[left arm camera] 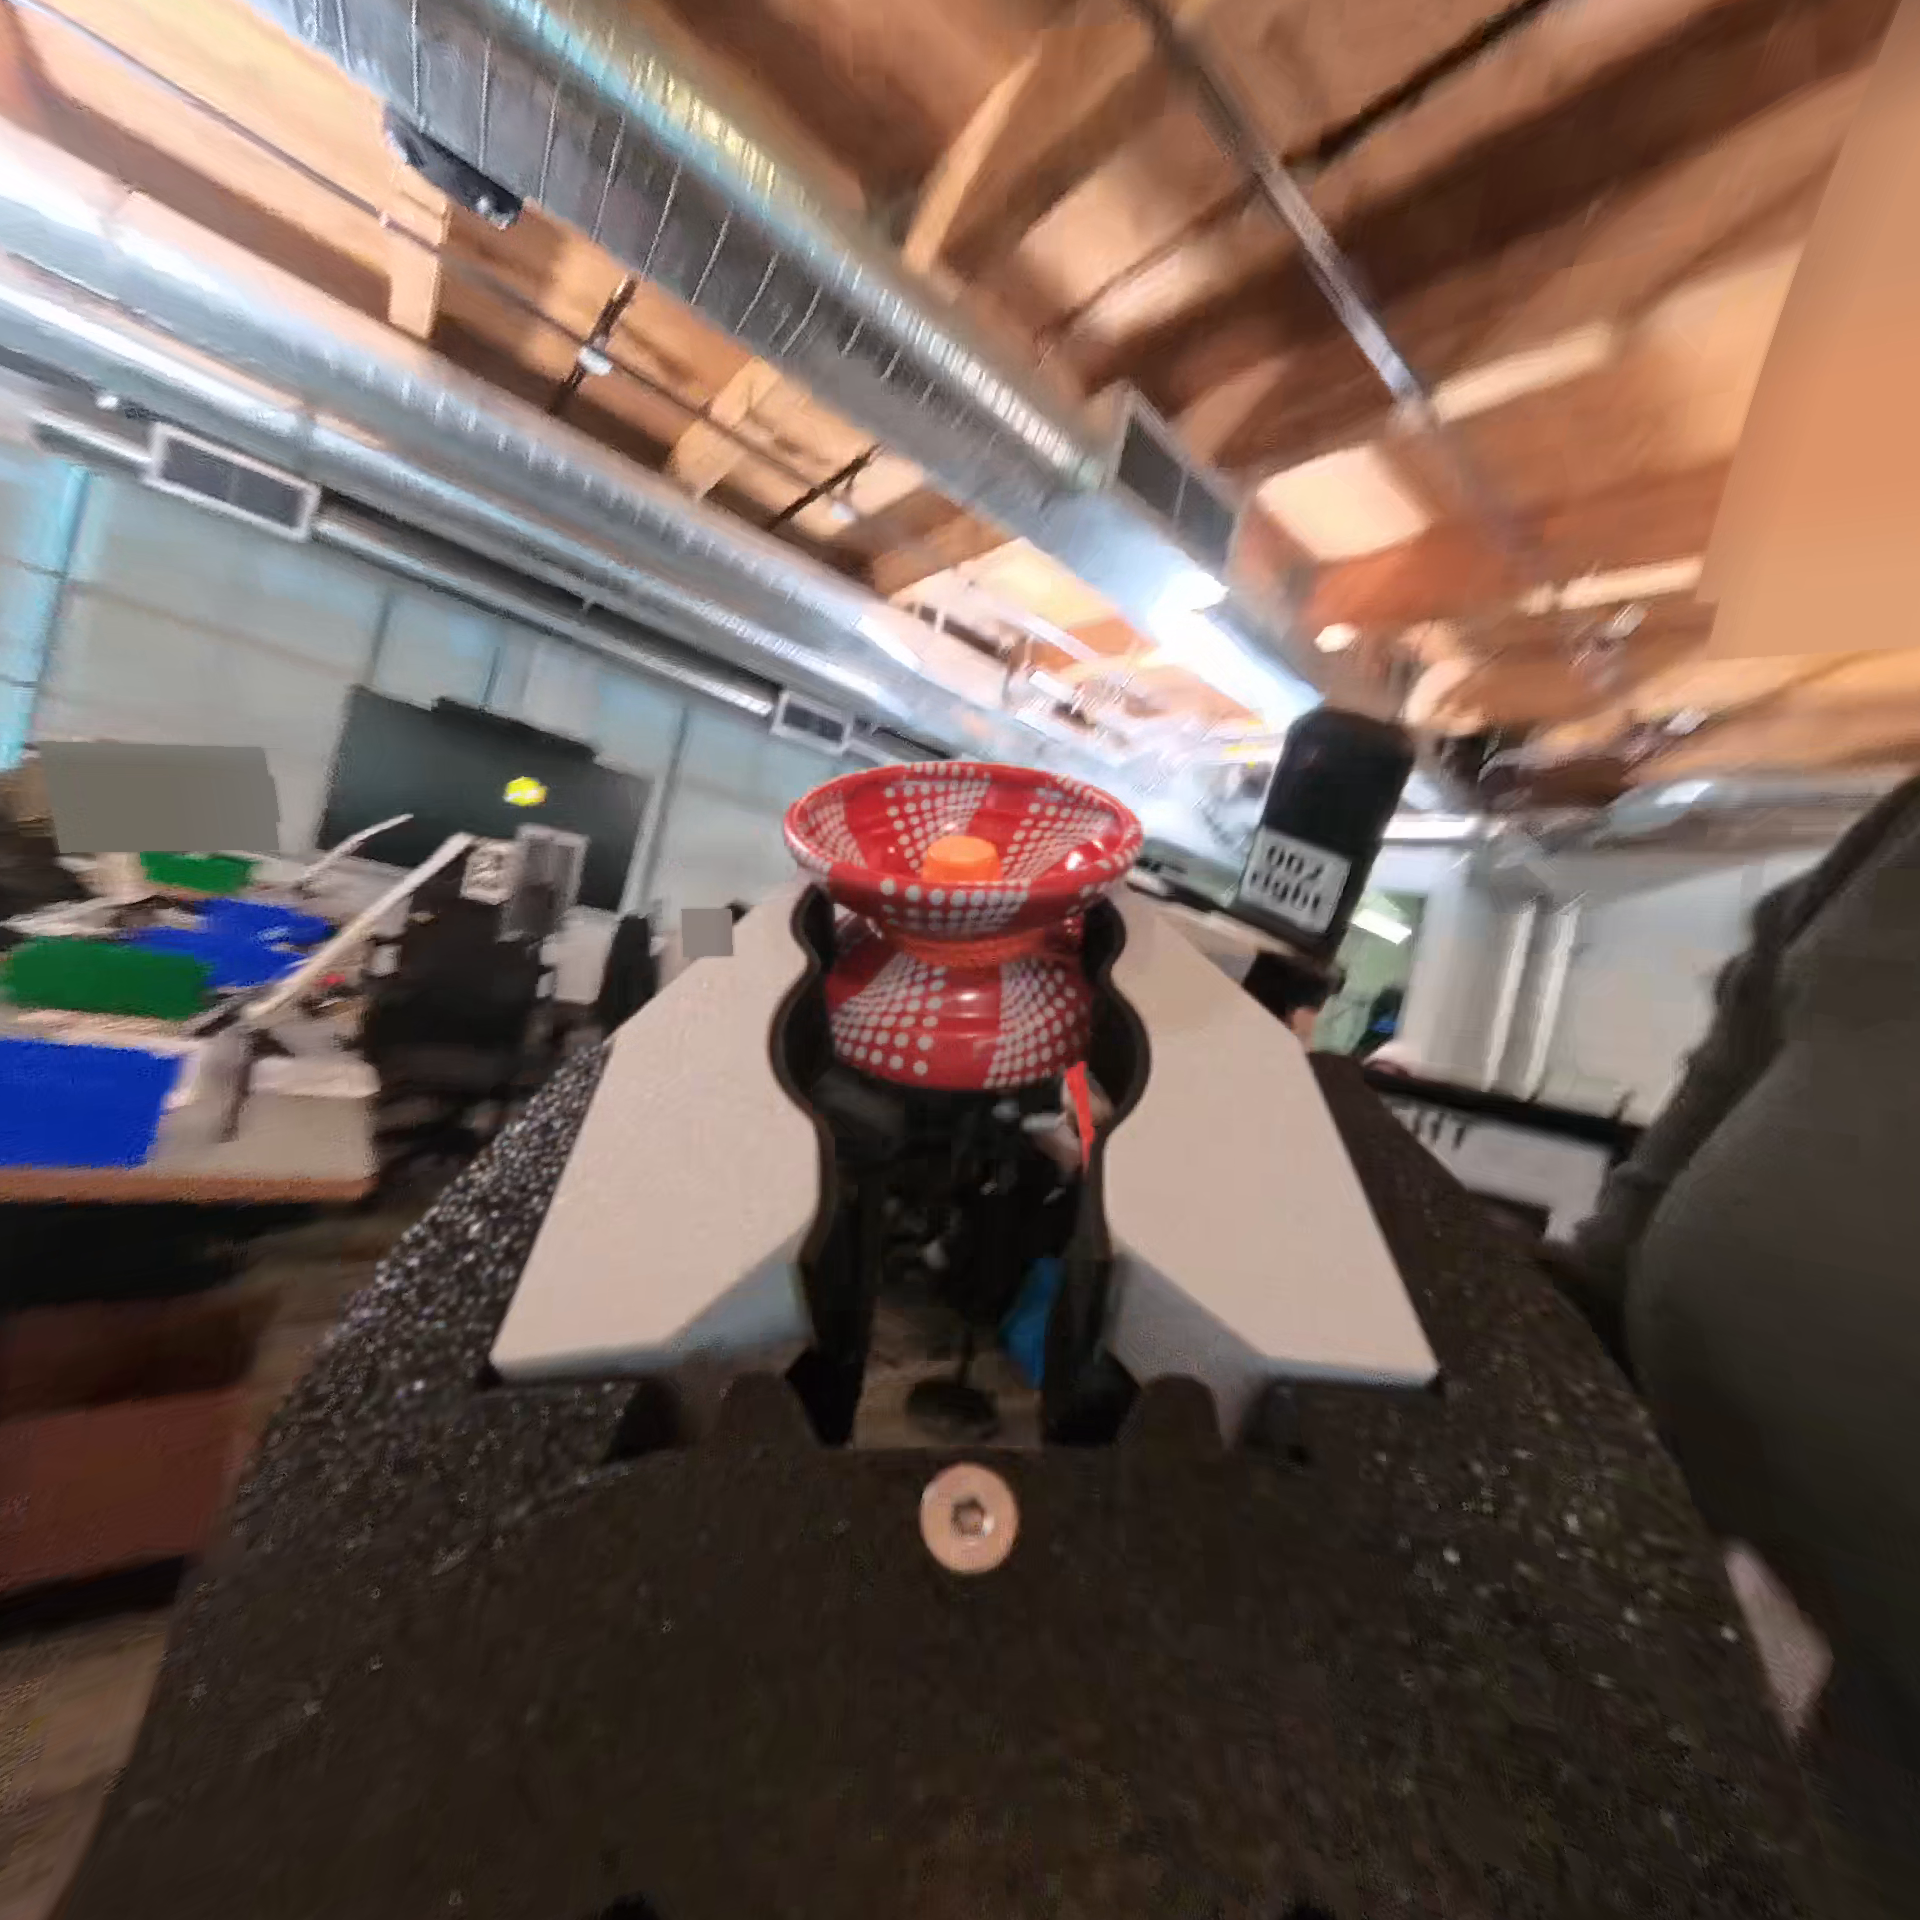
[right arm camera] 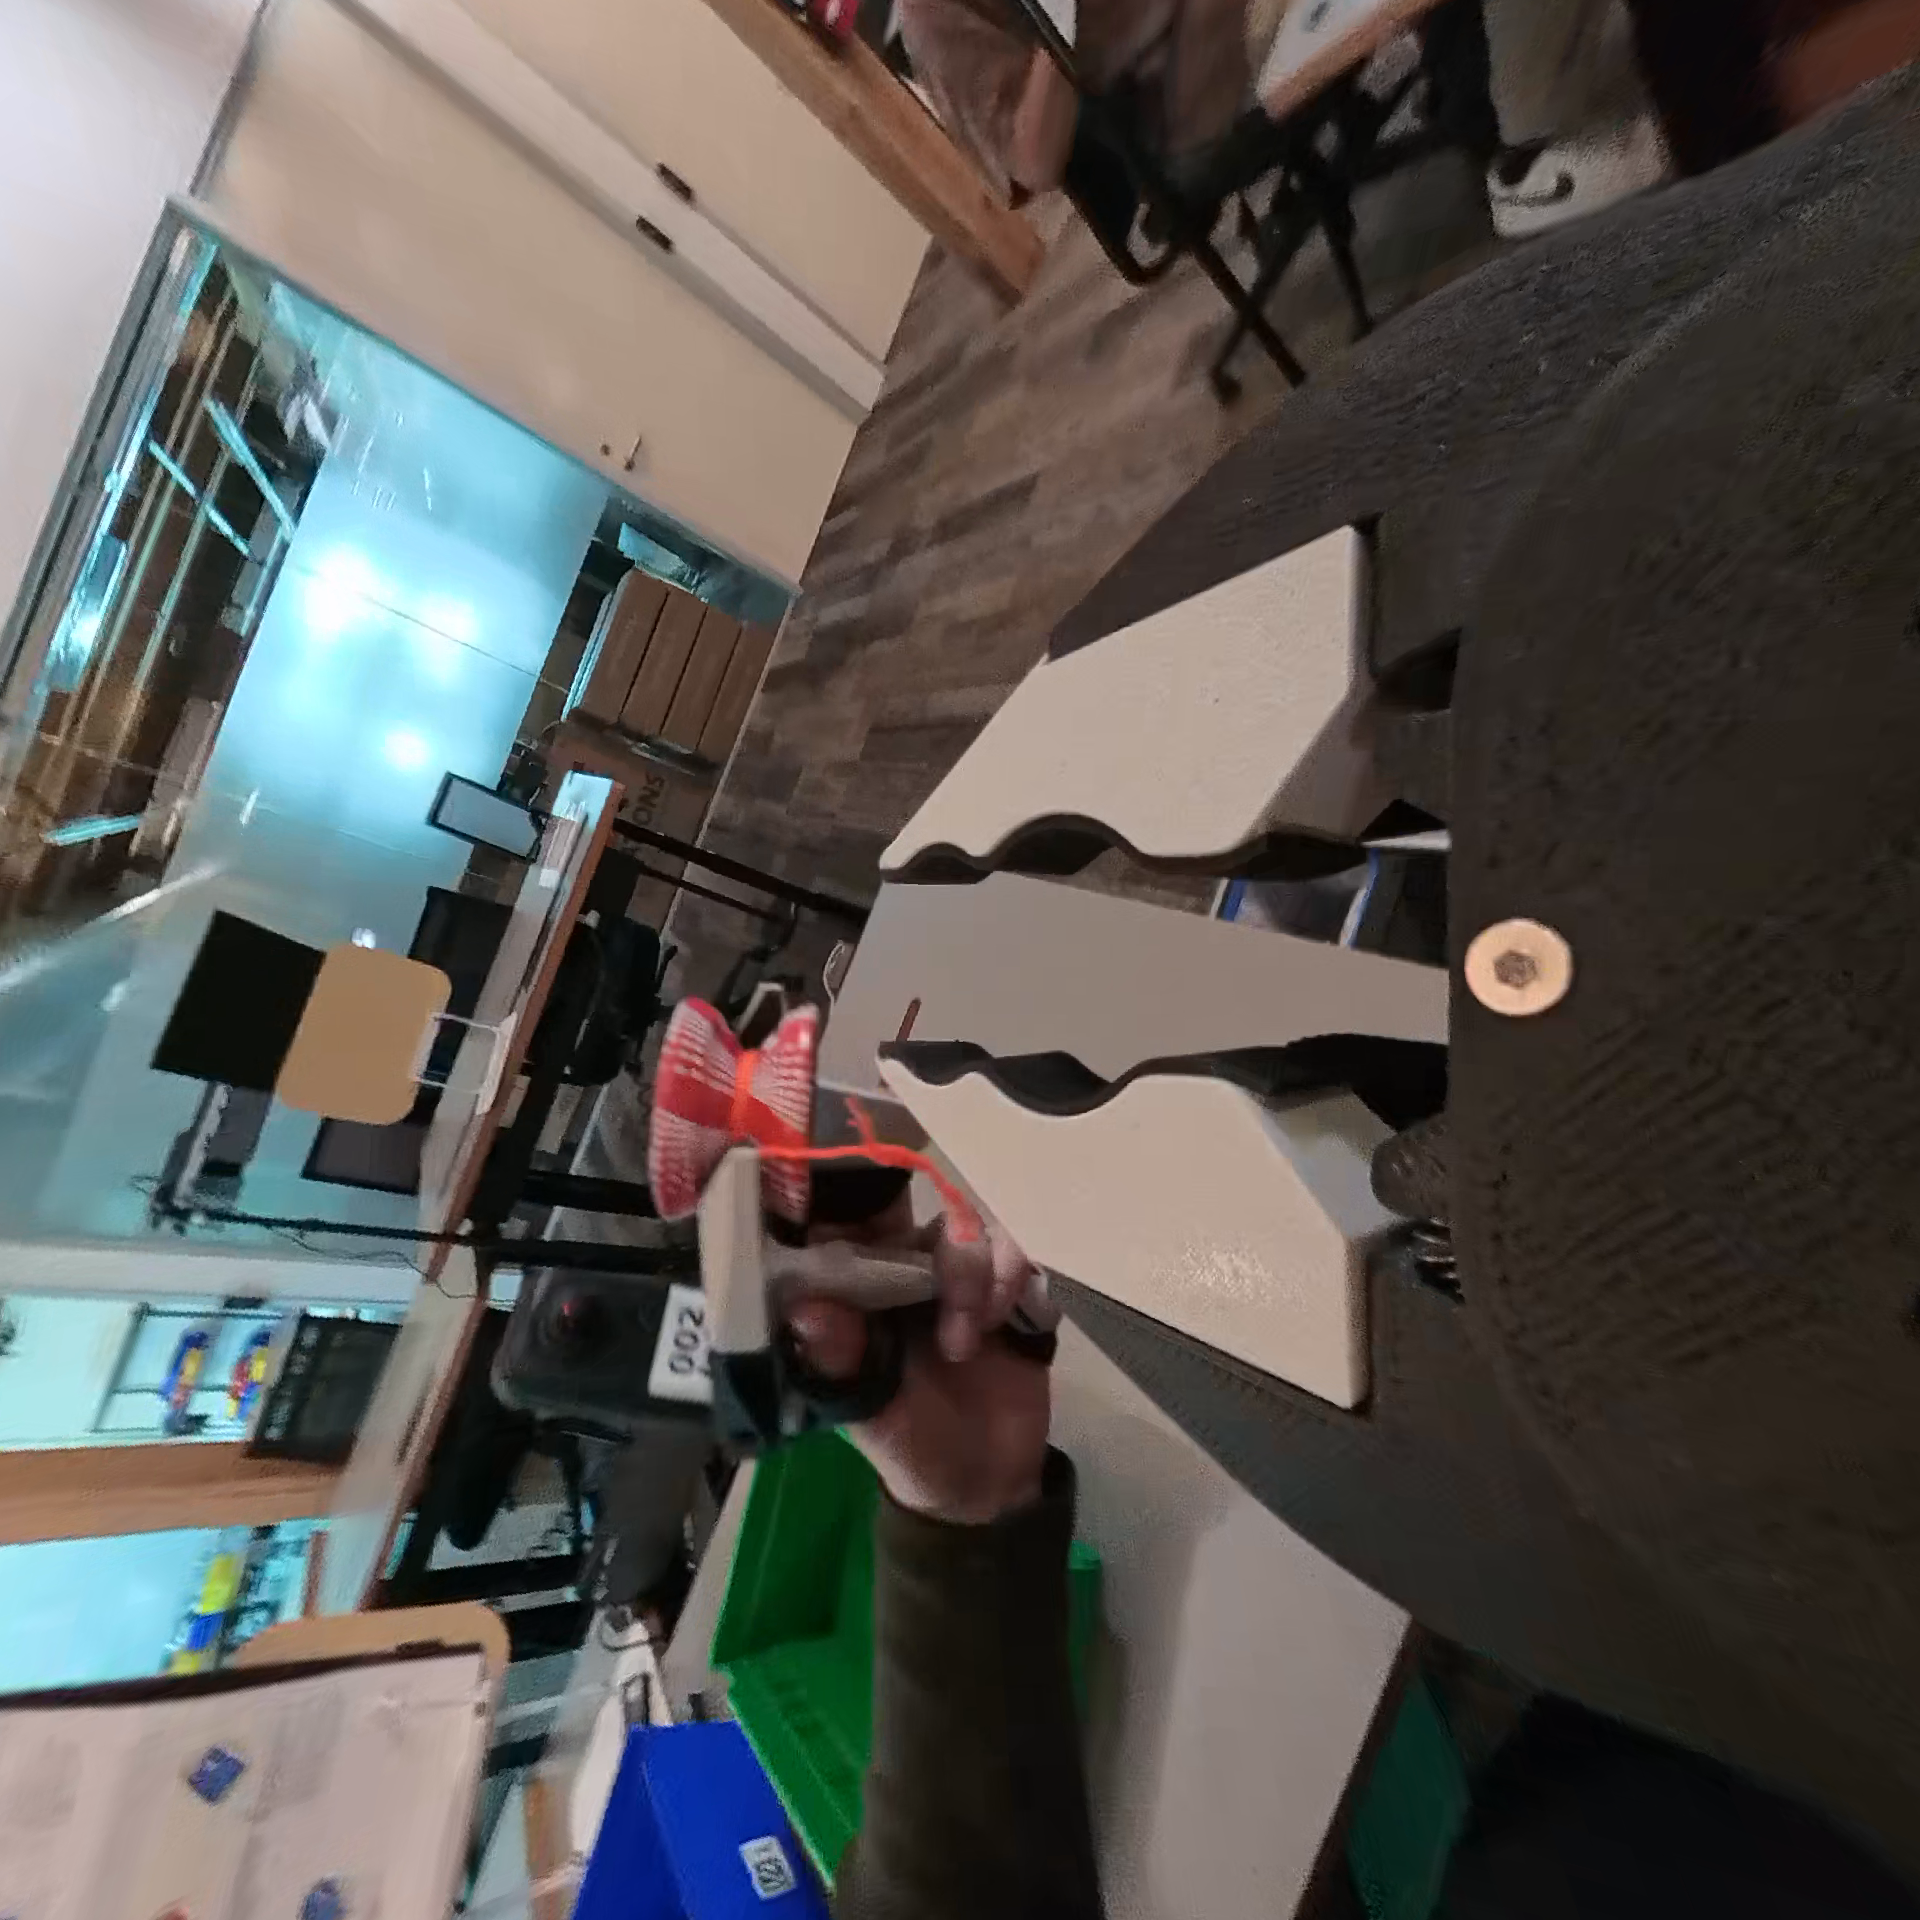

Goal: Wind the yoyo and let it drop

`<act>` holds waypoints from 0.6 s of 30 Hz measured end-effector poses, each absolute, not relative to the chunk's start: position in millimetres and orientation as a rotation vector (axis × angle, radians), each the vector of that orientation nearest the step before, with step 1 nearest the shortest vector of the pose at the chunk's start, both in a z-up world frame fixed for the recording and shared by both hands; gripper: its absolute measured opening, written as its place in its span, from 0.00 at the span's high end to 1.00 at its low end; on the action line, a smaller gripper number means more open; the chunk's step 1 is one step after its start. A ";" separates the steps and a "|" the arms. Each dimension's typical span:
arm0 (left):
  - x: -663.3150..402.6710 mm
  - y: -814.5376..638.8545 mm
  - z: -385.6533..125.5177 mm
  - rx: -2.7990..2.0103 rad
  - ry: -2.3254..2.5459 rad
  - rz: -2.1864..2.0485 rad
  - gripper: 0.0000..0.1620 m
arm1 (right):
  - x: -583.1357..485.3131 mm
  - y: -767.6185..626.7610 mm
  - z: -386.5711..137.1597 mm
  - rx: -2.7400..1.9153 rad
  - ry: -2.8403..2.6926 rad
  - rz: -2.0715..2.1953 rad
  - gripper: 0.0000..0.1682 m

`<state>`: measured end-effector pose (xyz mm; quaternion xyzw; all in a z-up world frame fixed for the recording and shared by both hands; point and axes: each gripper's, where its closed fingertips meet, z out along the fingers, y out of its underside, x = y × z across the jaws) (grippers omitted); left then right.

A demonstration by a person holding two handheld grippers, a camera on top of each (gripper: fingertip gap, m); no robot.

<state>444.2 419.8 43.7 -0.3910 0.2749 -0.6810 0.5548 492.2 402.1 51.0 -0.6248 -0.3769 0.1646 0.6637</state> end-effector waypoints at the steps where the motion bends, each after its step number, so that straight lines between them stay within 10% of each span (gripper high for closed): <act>1: 446.8 420.5 54.7 -0.910 0.635 -1.648 0.72 | 493.9 399.4 59.7 -1.411 -0.875 0.368 0.83; 18: 534.9 440.5 97.0 -0.946 0.680 -1.496 0.72 | 532.3 424.2 63.9 -1.509 -0.490 0.577 0.86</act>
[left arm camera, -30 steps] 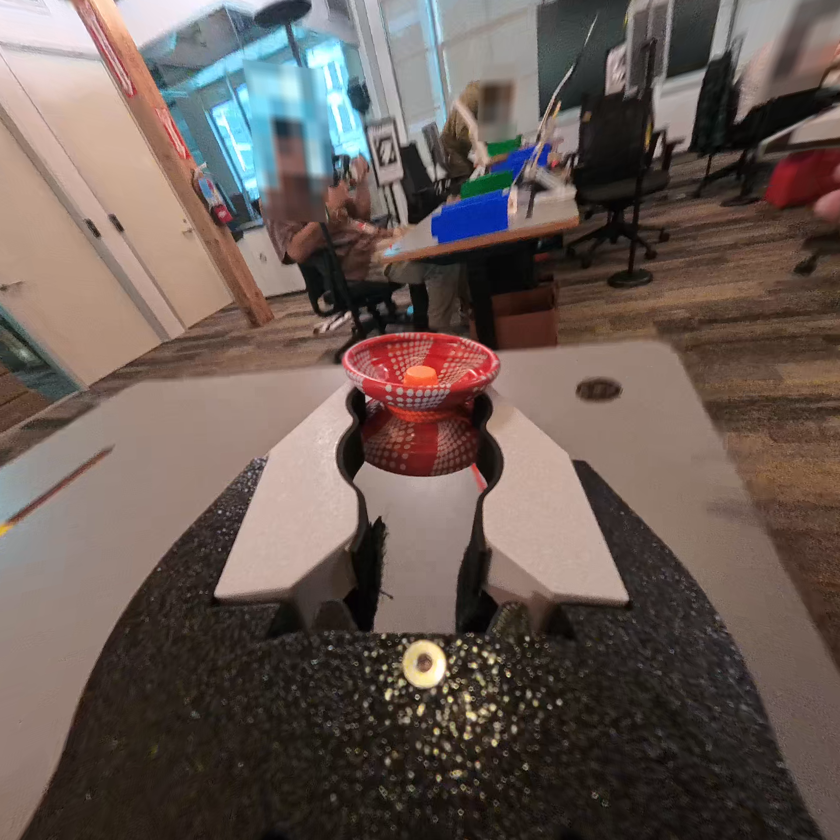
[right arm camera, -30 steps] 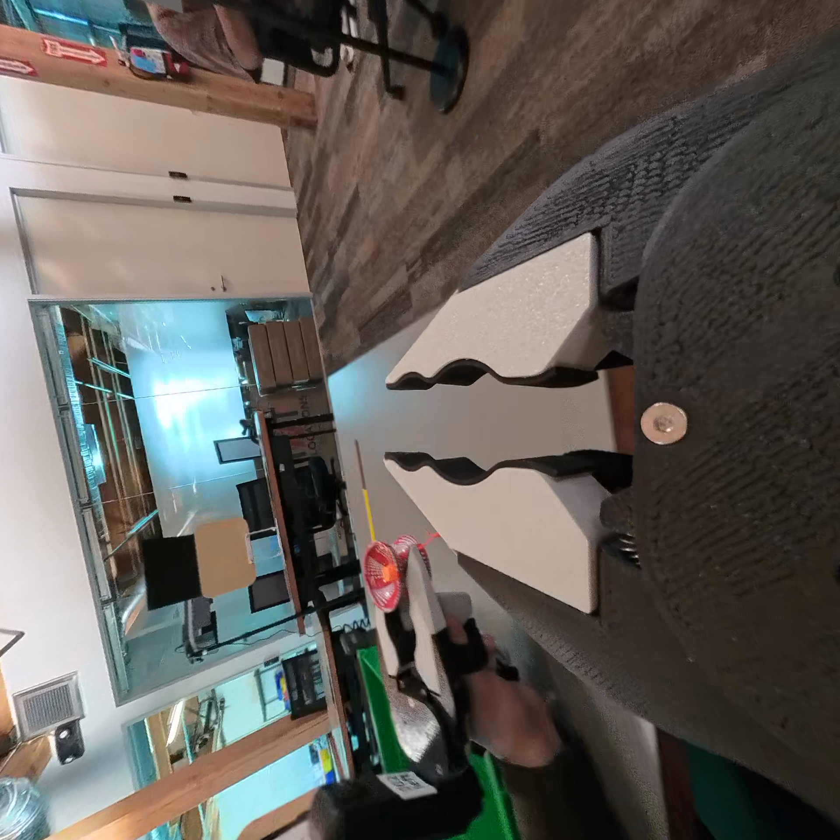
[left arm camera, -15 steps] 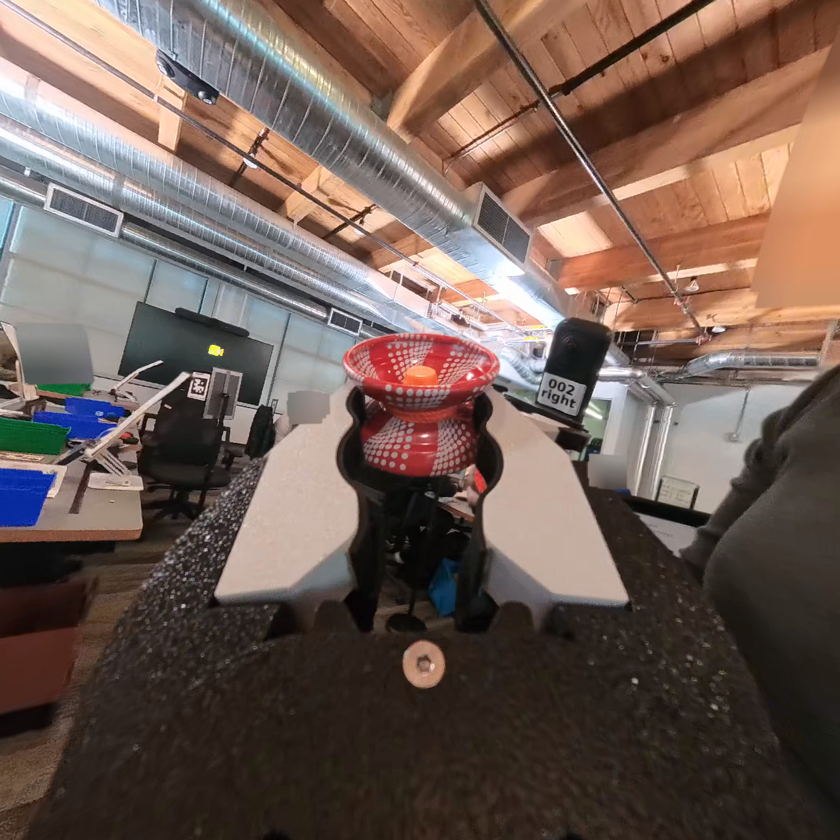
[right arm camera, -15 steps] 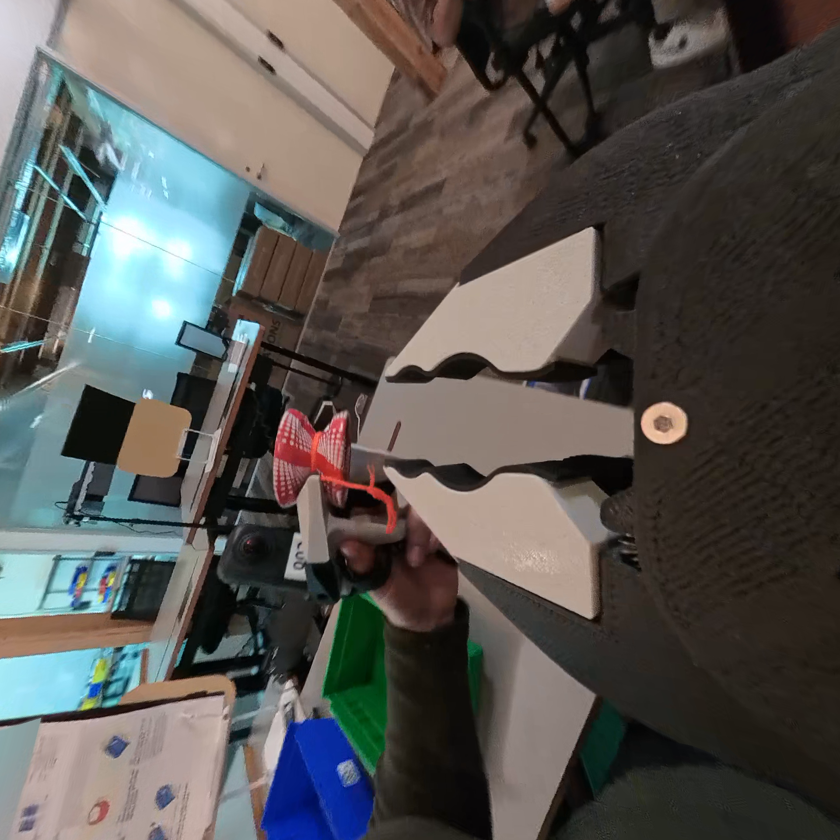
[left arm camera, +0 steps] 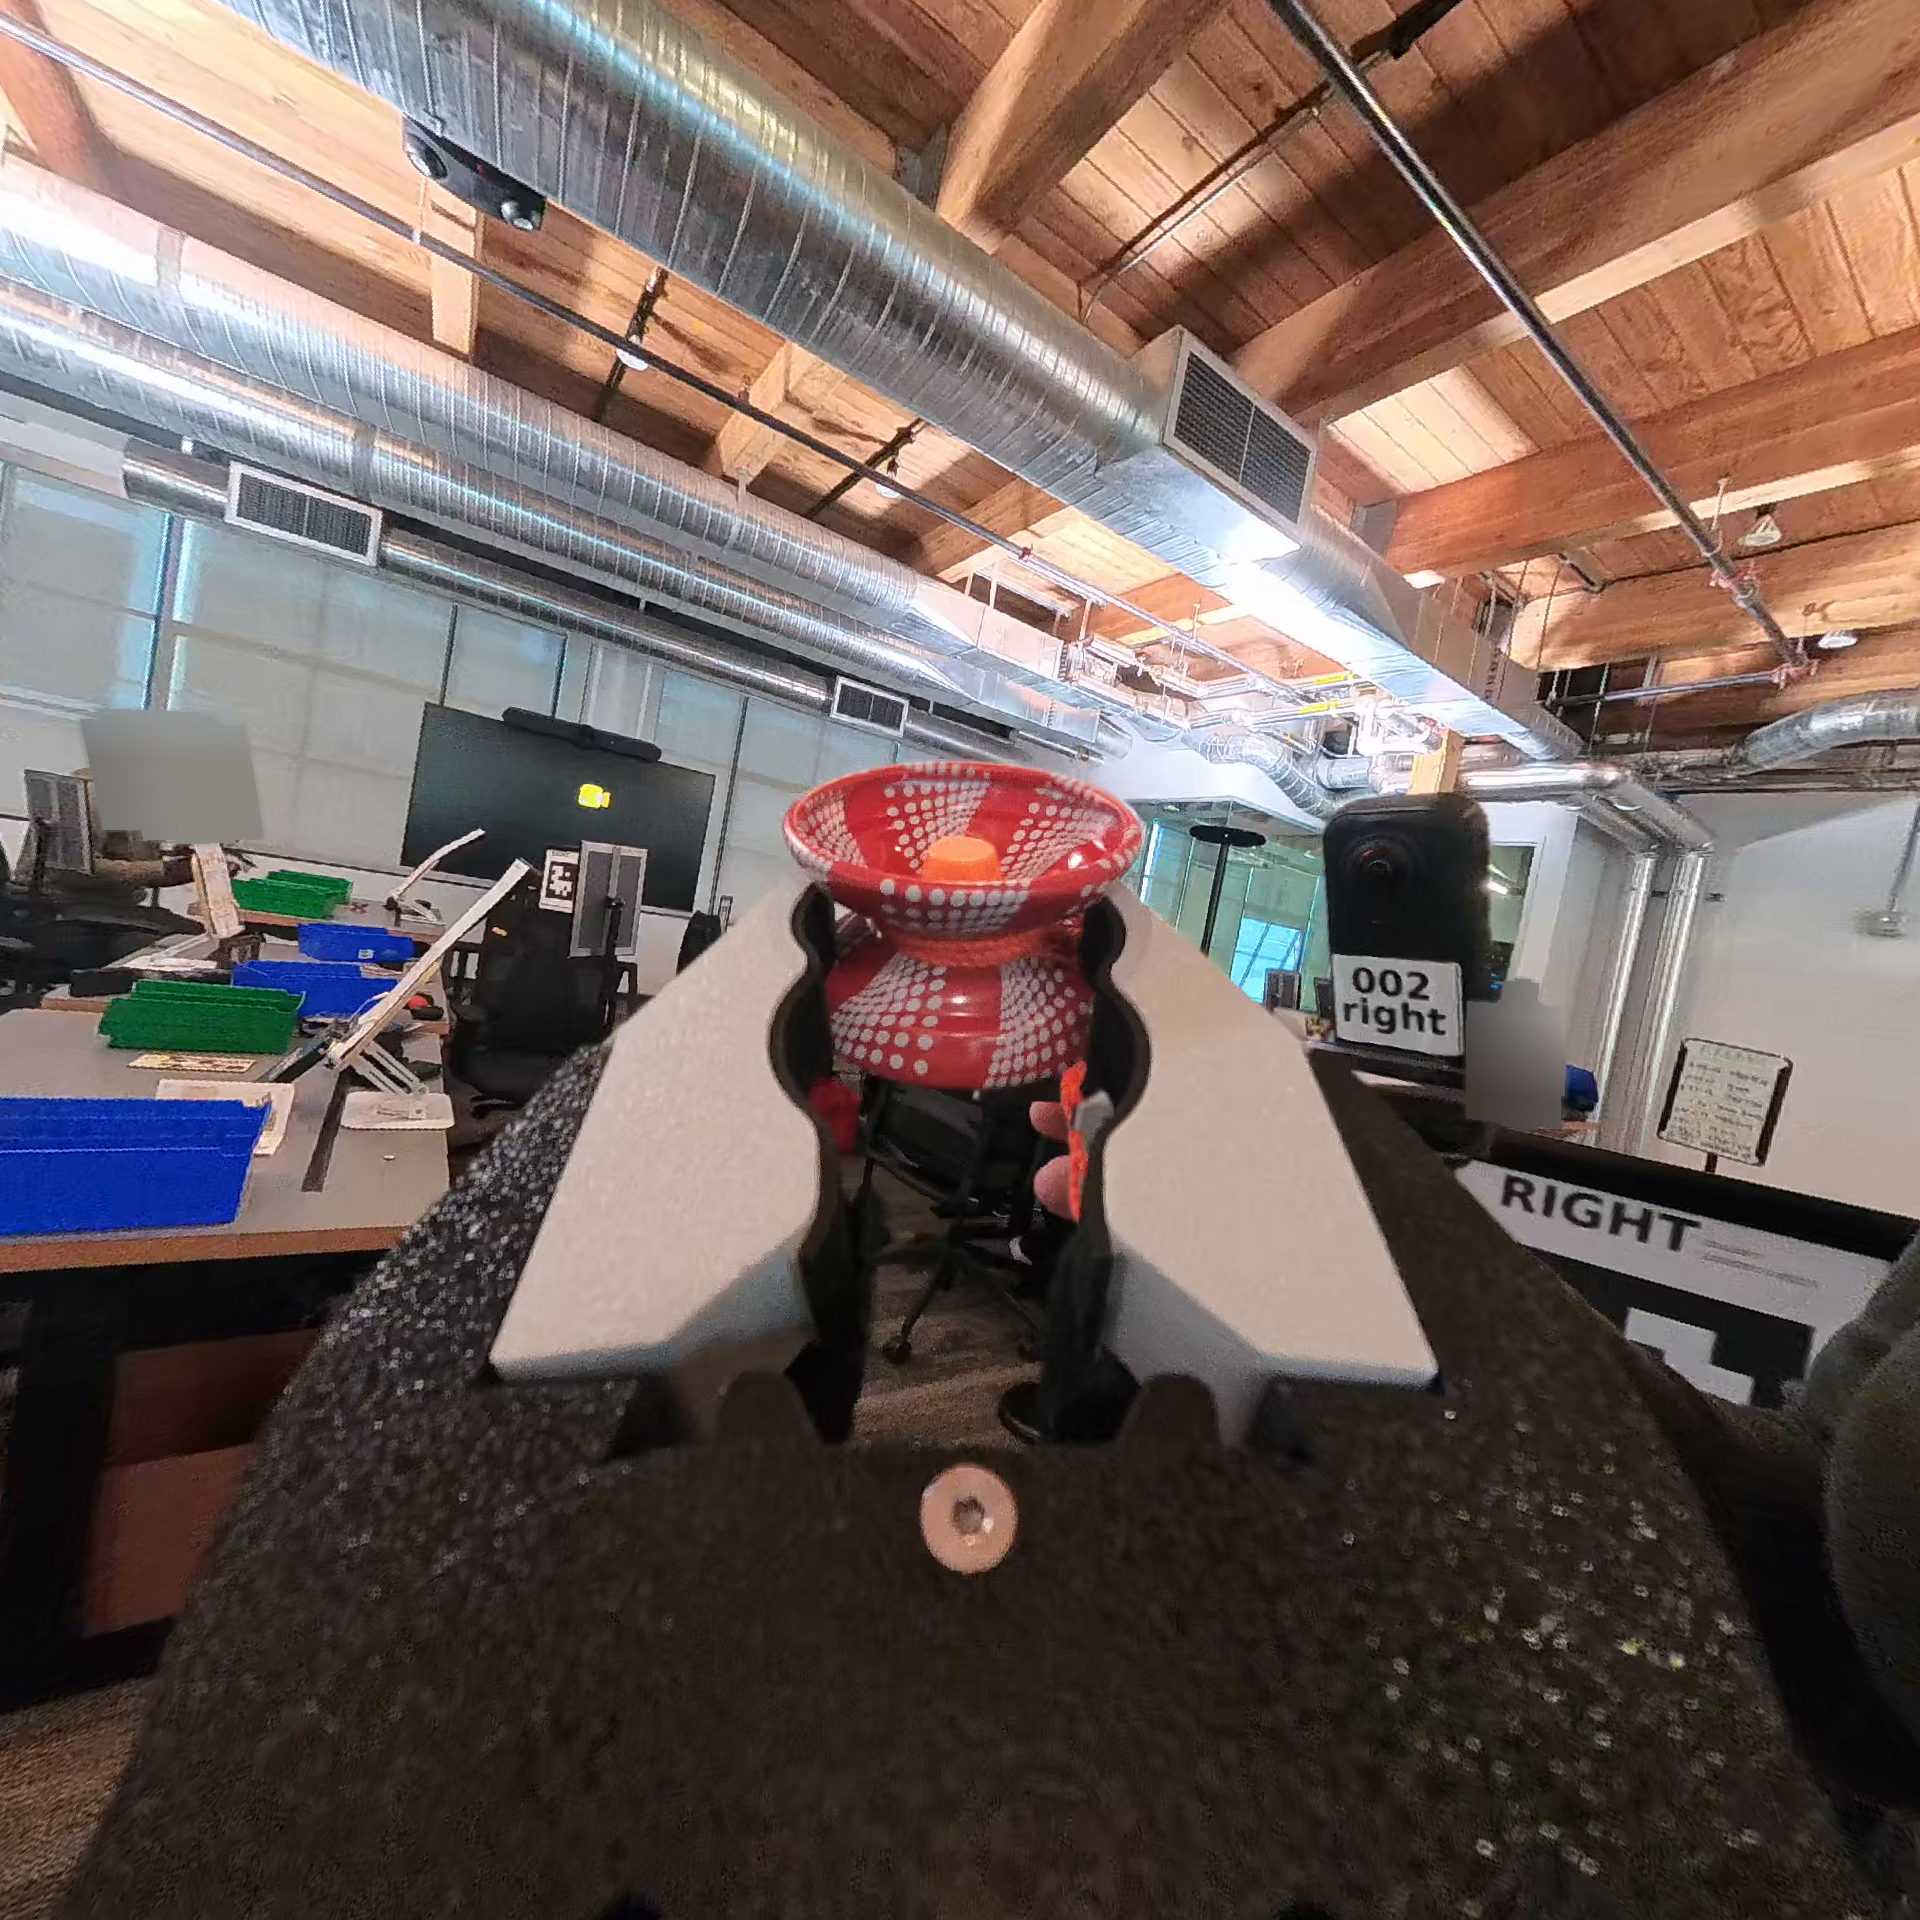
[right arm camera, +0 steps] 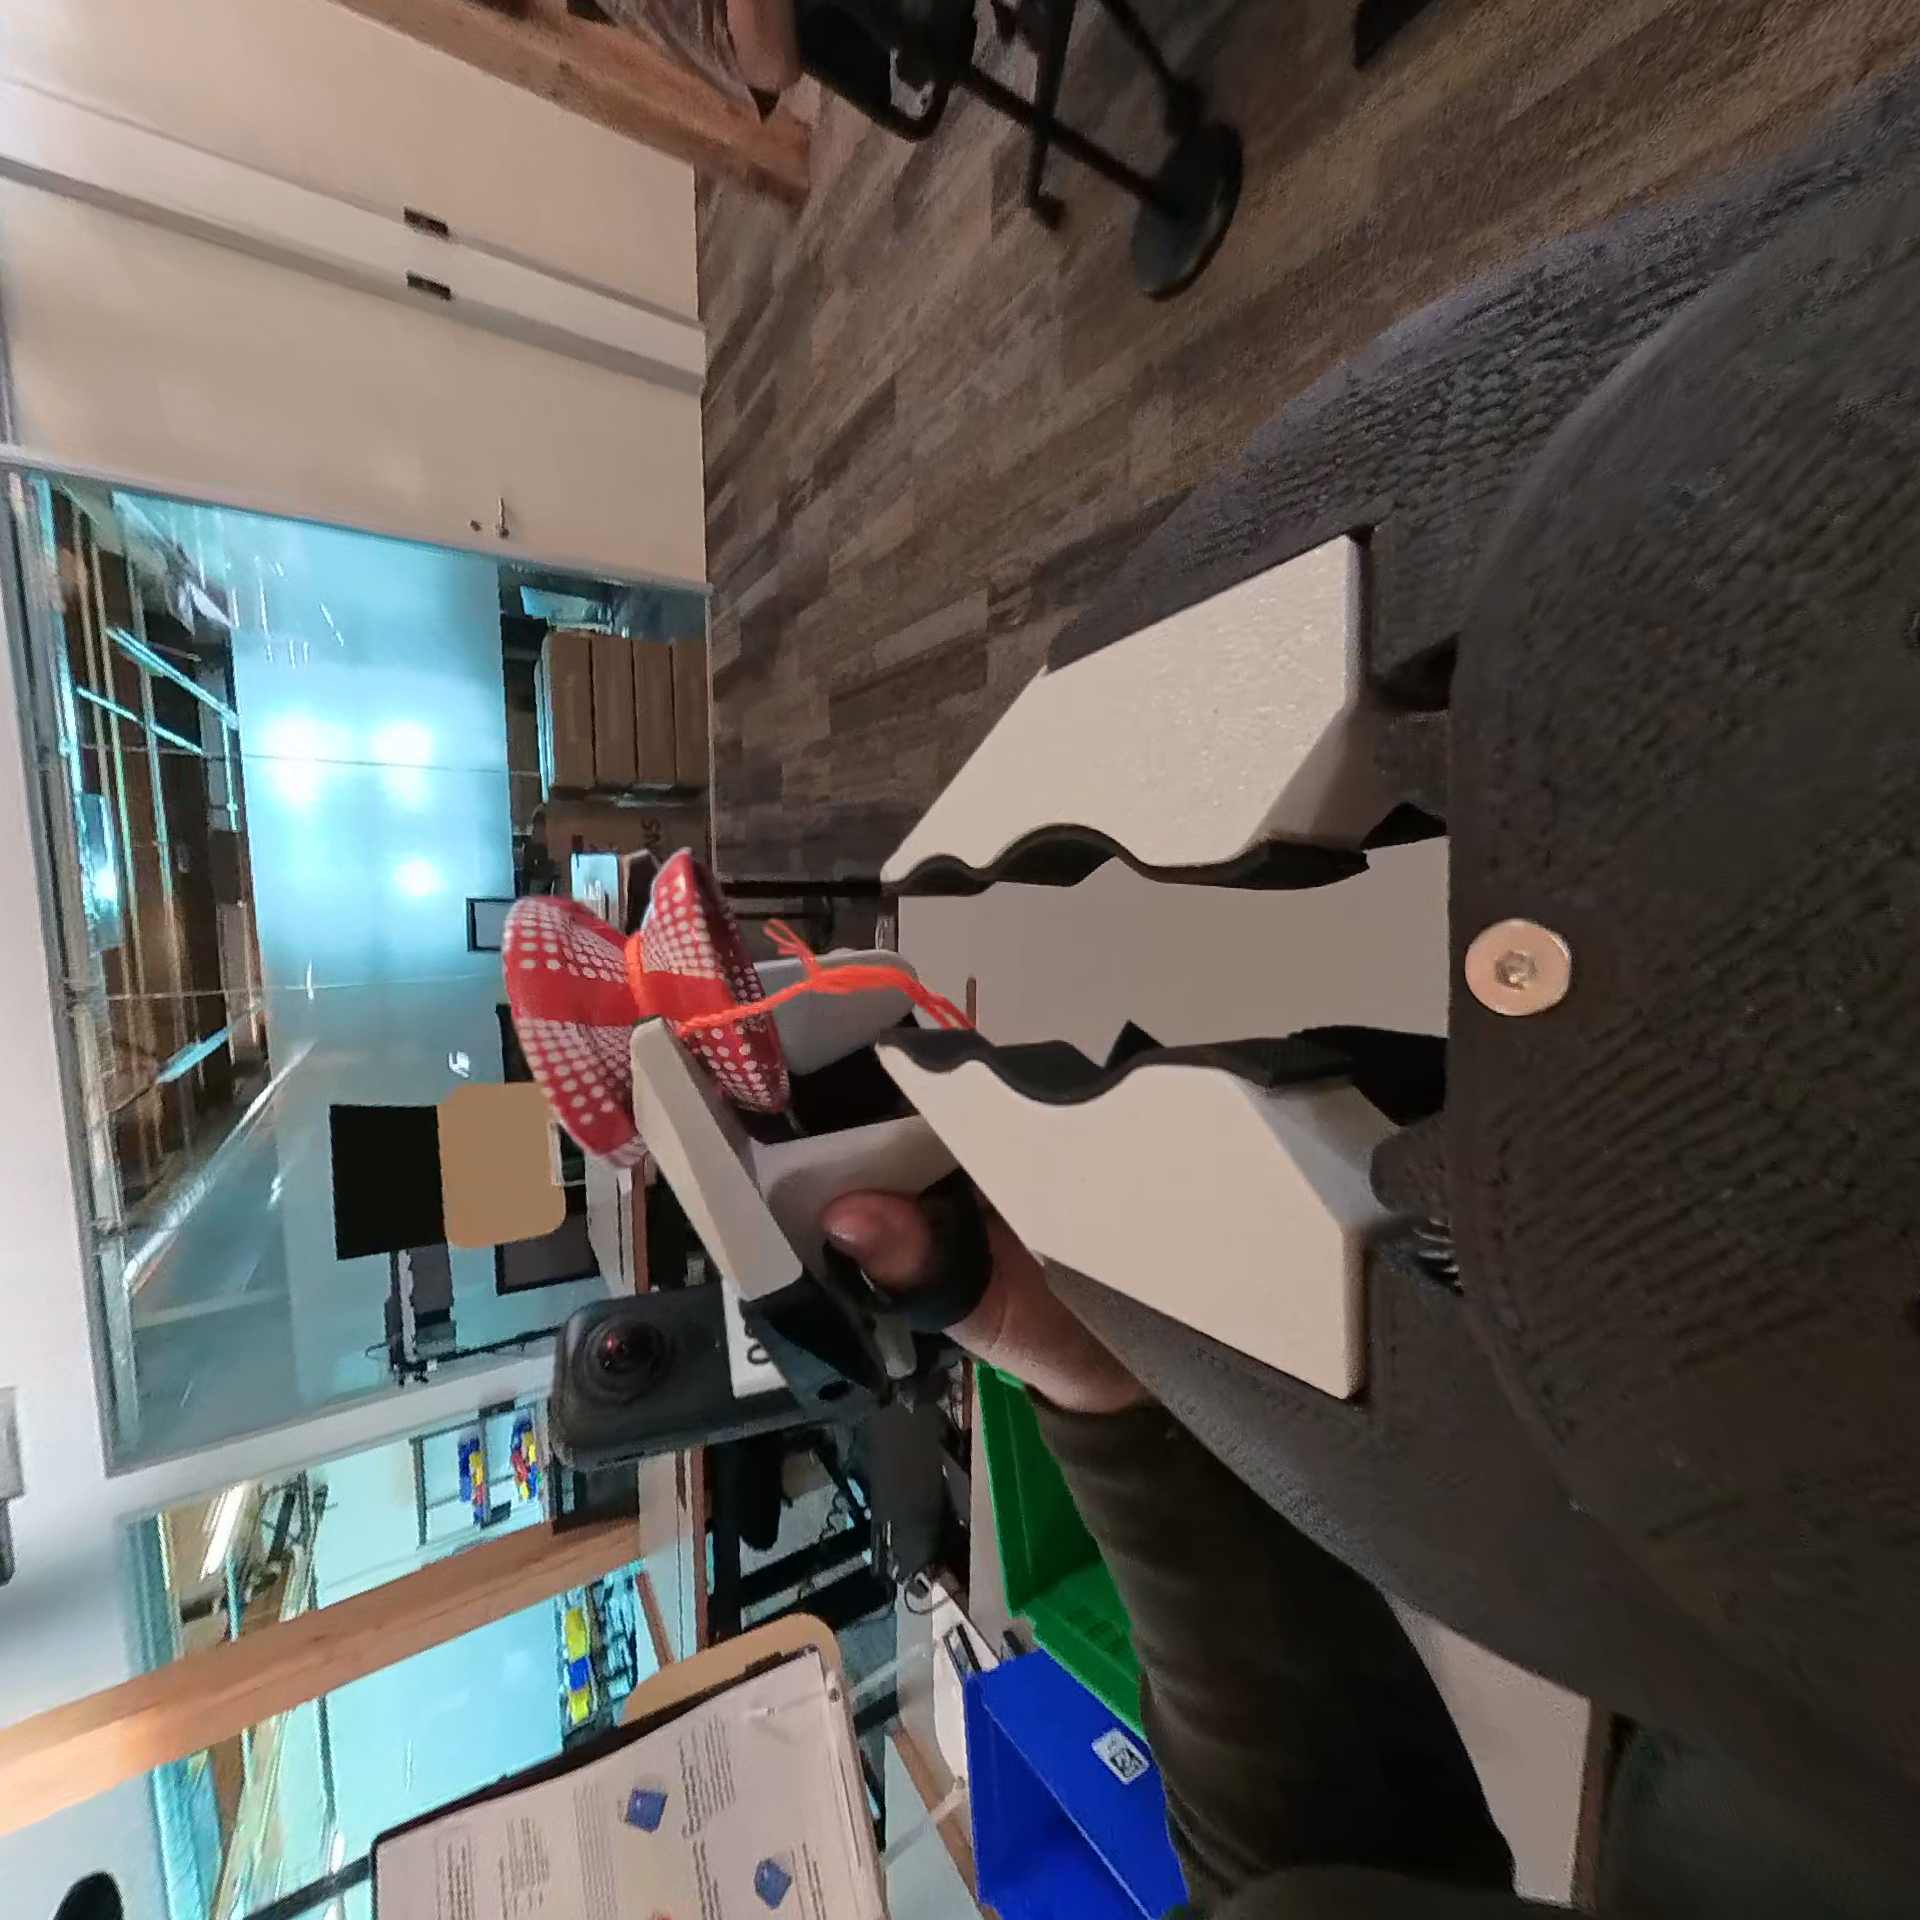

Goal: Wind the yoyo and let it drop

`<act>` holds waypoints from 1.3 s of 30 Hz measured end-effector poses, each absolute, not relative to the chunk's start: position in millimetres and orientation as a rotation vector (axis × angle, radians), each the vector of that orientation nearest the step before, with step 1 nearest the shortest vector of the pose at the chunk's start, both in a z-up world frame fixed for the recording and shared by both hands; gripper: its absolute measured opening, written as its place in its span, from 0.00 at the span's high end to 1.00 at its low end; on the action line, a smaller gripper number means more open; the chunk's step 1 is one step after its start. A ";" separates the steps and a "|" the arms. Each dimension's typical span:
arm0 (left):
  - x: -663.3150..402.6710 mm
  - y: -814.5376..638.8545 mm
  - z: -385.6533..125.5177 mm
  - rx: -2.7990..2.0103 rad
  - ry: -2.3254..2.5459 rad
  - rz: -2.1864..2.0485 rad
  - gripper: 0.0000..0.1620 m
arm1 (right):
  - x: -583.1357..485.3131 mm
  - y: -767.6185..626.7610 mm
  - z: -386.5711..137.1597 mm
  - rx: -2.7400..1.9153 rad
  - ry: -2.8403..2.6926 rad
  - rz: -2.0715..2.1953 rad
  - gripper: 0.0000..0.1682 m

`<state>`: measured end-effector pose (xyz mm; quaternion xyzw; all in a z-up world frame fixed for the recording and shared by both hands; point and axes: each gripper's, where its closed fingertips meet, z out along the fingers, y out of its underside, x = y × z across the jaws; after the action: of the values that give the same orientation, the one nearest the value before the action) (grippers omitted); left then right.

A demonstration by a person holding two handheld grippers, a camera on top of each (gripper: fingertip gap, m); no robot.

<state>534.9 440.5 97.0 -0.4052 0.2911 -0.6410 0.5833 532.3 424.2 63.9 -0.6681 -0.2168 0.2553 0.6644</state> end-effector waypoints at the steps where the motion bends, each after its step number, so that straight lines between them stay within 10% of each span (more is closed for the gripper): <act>1: 539.9 440.9 96.7 -0.946 0.686 -1.497 0.72 | 537.5 426.4 64.8 -1.505 -0.477 0.566 0.88; 27: 808.2 503.2 103.5 -0.905 0.757 -2.017 0.71 | 799.0 511.6 144.6 -1.569 -0.393 -0.839 1.00; 31: 855.5 525.5 44.4 -1.203 0.962 -1.858 0.15 | 844.1 527.0 142.1 -1.633 -0.362 -0.932 1.00; 39: 755.9 585.5 -106.7 -1.684 0.996 -1.466 0.13 | 908.3 550.4 50.8 -1.830 -0.453 -0.977 1.00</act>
<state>755.9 585.5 -106.7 -0.6473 0.3831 -0.5637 0.3413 908.3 550.4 50.8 -0.7525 -0.1865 -0.4018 0.4874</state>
